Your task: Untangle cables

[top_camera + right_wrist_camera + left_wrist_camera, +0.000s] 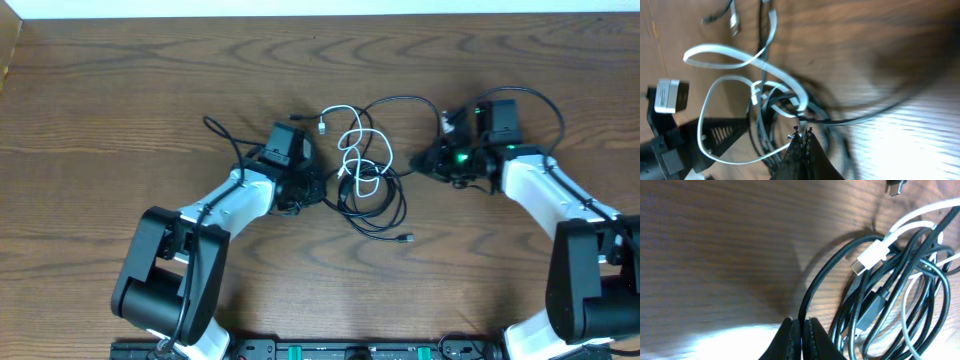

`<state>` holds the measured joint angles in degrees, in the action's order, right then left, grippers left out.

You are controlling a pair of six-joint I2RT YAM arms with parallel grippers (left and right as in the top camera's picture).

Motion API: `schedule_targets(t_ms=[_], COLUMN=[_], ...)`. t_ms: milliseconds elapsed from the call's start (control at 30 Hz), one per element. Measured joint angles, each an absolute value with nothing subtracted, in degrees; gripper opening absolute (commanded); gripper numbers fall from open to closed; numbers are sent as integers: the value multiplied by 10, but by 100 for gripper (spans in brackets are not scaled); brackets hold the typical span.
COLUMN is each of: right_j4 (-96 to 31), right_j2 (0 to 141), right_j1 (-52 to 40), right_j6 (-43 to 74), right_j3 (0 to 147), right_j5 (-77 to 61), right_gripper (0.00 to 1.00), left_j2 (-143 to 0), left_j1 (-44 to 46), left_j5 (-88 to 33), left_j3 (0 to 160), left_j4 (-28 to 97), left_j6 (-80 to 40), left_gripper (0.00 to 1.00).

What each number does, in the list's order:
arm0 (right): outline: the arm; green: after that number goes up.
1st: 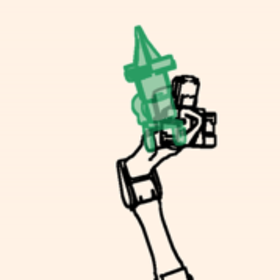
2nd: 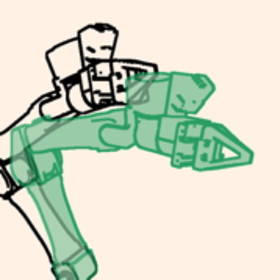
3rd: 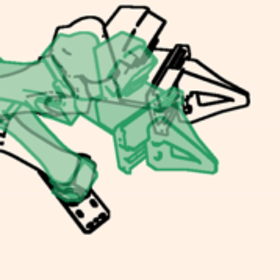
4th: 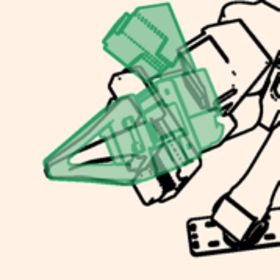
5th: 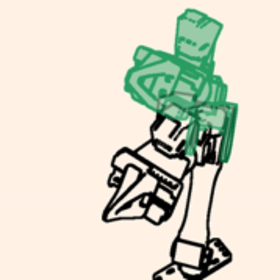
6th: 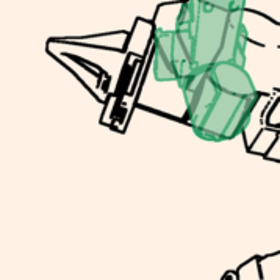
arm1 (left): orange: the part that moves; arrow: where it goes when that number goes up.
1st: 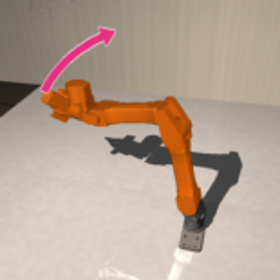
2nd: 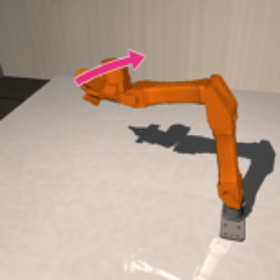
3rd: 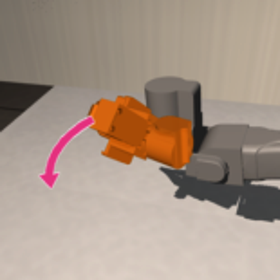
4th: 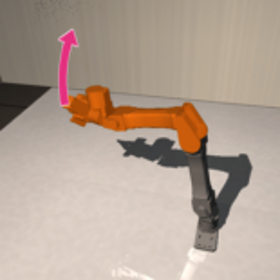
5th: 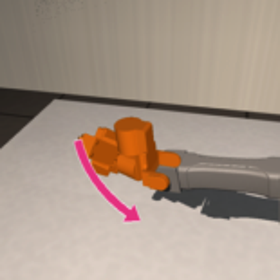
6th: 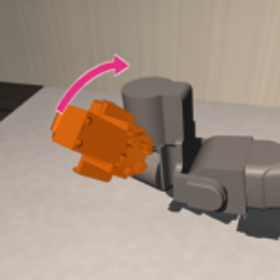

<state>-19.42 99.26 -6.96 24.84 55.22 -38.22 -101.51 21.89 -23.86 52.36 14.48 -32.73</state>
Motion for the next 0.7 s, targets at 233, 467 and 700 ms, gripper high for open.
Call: schedule_targets(t_ms=[233, 467, 700], right_j4=[-199, -245, -228], right_j2=[987, 893, 856], right_j1=[-139, -178, -235], right_j6=[213, 202, 201], right_j3=[552, 552, 552], right_j5=[-380, -305, -224], right_gripper=[1, 1, 3], left_j2=[-1015, -1015, -1015], left_j1=[235, 235, 235], left_j5=[-234, -223, -222], left_j3=[524, 524, 524], left_j4=[145, 145, 145], left_j6=[-324, -314, -314], left_gripper=[8, 8, 8])
